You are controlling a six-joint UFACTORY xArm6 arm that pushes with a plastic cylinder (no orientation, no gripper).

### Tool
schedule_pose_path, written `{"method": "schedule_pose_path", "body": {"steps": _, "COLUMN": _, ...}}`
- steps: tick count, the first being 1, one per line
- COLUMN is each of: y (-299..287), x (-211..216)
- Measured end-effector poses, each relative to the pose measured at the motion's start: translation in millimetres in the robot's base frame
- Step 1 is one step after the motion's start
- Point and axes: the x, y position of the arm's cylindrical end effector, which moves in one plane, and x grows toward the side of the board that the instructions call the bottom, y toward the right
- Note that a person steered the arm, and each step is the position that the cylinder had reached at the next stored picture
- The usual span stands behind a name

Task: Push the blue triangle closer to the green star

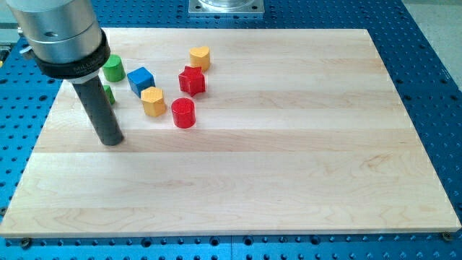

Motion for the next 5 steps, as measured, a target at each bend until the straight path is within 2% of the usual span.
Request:
{"method": "schedule_pose_path", "body": {"steps": 1, "y": -1, "x": -14}}
{"method": "schedule_pose_path", "body": {"steps": 5, "y": -17, "x": -21}}
